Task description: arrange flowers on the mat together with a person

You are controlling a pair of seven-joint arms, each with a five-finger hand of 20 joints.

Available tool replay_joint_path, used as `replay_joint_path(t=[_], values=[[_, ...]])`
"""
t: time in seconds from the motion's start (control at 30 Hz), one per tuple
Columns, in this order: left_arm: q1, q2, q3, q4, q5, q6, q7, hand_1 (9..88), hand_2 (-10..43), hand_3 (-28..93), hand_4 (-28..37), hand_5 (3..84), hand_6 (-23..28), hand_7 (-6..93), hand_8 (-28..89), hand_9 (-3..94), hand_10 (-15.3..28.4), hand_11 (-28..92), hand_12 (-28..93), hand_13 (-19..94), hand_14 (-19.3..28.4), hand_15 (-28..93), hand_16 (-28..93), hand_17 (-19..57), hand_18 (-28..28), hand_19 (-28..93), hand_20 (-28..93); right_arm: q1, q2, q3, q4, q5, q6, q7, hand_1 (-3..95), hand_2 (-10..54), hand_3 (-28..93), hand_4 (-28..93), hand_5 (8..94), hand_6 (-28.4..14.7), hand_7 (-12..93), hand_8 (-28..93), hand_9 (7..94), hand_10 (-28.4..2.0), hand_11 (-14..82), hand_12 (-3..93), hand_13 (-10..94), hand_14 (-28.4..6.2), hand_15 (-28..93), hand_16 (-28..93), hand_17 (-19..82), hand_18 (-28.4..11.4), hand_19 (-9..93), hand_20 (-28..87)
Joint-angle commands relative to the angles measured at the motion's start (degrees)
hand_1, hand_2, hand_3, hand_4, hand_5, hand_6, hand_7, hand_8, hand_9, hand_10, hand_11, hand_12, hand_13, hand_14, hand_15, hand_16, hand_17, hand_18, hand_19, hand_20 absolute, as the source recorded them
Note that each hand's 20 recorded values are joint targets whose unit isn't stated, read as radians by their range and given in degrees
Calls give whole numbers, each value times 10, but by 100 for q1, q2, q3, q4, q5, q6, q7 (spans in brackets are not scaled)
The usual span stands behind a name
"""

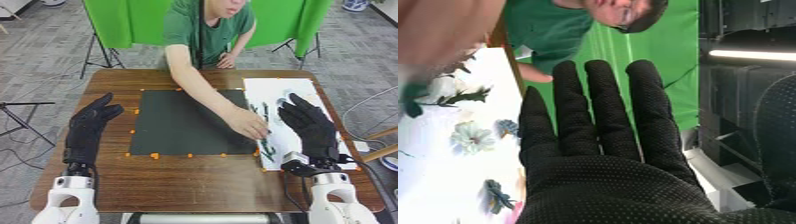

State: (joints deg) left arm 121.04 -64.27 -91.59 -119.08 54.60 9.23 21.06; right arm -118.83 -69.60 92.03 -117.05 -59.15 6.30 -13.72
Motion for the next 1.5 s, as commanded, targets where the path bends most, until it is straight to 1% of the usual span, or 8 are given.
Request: replay_joint_path(t=[0.03, 0.43, 0.6, 0.8, 0.93, 1.23, 1.4, 1.5], values=[[8, 14, 27, 61, -12, -30, 41, 273, -69, 689, -226, 485, 34, 121, -63, 500, 146, 205, 144, 402, 176, 182, 30, 83, 120, 39, 202, -9, 17, 18, 1, -43, -93, -13, 121, 5, 711, -179, 440, -28, 137, -91, 463, -158, 56, 147, 367, -161, 118, 179, 161, -169, 63, 236], [44, -31, 1, 52, 1, -22, 85, 273, -69, 690, -226, 486, 34, 122, -64, 500, 146, 205, 144, 403, 175, 185, 29, 83, 120, 40, 201, 21, 48, 17, -2, -50, -113, 25, 120, 3, 713, -178, 441, -27, 136, -91, 465, -156, 56, 149, 371, -162, 117, 192, 157, -173, 78, 242], [79, -51, 4, 34, 9, -38, 37, 273, -69, 690, -225, 485, 34, 122, -64, 500, 146, 206, 144, 403, 176, 185, 29, 83, 120, 40, 201, -48, 35, 58, -1, -65, -180, -23, 121, 3, 711, -178, 440, -26, 138, -91, 465, -157, 56, 150, 372, -162, 117, 196, 157, -174, 80, 241], [98, 1, -39, 7, 9, -42, 2, 274, -70, 691, -225, 484, 34, 122, -64, 500, 145, 206, 144, 402, 175, 184, 29, 83, 120, 40, 201, -72, -38, 92, 17, -177, -395, -36, 137, -46, 723, -175, 439, -26, 136, -91, 461, -153, 55, 150, 372, -162, 116, 200, 155, -174, 81, 241], [154, -66, -71, -30, 9, 4, 16, 274, -71, 690, -224, 484, 34, 122, -63, 500, 145, 206, 144, 402, 176, 183, 29, 83, 120, 40, 200, -93, -37, 98, 3, -206, -433, 23, 141, -49, 723, -176, 439, -25, 137, -90, 460, -153, 55, 150, 372, -162, 115, 202, 155, -175, 79, 241], [245, -126, -92, -75, 16, 72, 34, 276, -71, 688, -224, 484, 34, 121, -64, 498, 144, 205, 144, 401, 175, 182, 30, 82, 120, 40, 200, -77, -40, 104, -17, -254, -383, 20, 146, -56, 727, -176, 439, -25, 139, -91, 461, -152, 56, 151, 372, -162, 113, 204, 156, -173, 76, 241], [329, -165, -145, -110, 18, 113, 34, 277, -71, 688, -223, 484, 34, 121, -63, 498, 144, 205, 144, 401, 175, 182, 30, 82, 120, 39, 199, -39, -40, 105, 5, -422, -519, -4, 176, -92, 734, -181, 440, -24, 142, -93, 460, -150, 56, 151, 373, -154, 114, 201, 166, -165, 94, 263], [333, -191, -143, -105, 5, 113, 45, 277, -72, 689, -223, 484, 35, 121, -63, 499, 144, 205, 144, 402, 175, 182, 30, 82, 120, 39, 199, -55, -14, 125, -95, -576, -437, -145, 188, -95, 732, -187, 440, -25, 142, -94, 460, -150, 55, 150, 374, -150, 114, 200, 169, -163, 102, 272]])
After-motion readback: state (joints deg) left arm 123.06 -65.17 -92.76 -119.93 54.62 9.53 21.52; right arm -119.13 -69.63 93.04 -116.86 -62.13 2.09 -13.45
